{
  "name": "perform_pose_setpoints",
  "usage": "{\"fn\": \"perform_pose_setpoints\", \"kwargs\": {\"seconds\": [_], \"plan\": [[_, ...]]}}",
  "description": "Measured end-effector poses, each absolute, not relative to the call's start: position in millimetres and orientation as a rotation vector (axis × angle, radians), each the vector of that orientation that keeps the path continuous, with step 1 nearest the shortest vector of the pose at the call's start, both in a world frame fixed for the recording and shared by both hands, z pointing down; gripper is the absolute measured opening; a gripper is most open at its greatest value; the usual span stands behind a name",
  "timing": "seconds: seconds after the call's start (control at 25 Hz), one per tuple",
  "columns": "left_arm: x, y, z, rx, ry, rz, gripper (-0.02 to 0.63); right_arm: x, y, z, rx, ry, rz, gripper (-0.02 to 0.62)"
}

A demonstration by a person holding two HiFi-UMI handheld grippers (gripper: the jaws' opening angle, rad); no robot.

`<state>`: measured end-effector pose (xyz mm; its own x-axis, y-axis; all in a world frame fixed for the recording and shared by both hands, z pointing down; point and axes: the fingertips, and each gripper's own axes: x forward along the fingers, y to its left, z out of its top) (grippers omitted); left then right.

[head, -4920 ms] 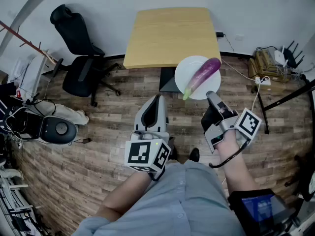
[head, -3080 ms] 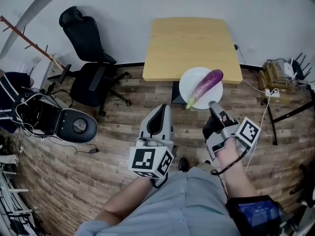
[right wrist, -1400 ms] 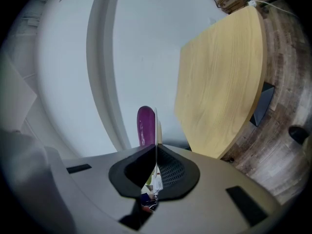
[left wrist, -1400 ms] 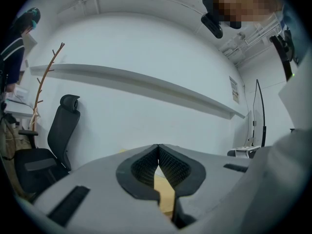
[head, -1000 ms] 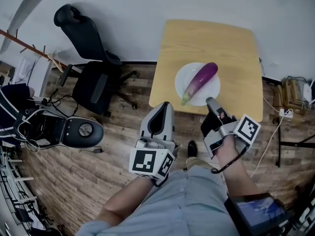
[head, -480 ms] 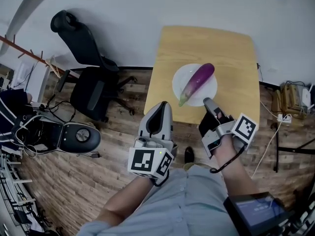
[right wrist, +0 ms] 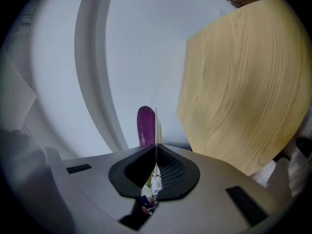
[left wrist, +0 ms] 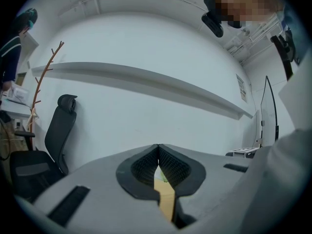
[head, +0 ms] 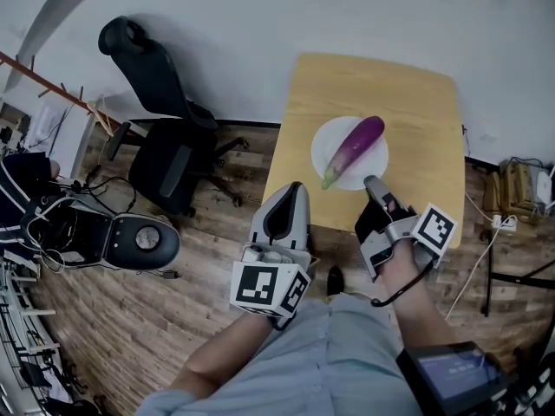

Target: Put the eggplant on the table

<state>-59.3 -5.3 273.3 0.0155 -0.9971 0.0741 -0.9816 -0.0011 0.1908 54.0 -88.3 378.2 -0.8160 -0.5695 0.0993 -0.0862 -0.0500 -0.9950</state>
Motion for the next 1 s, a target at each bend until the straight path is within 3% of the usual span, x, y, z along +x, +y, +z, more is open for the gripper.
{"fn": "perform_pose_setpoints", "kwargs": {"seconds": [1.0], "plan": [[-141, -134, 280, 2.318, -1.813, -0.079, 0.006, -30, -185, 385, -0.849, 1.76, -1.834, 0.008]]}}
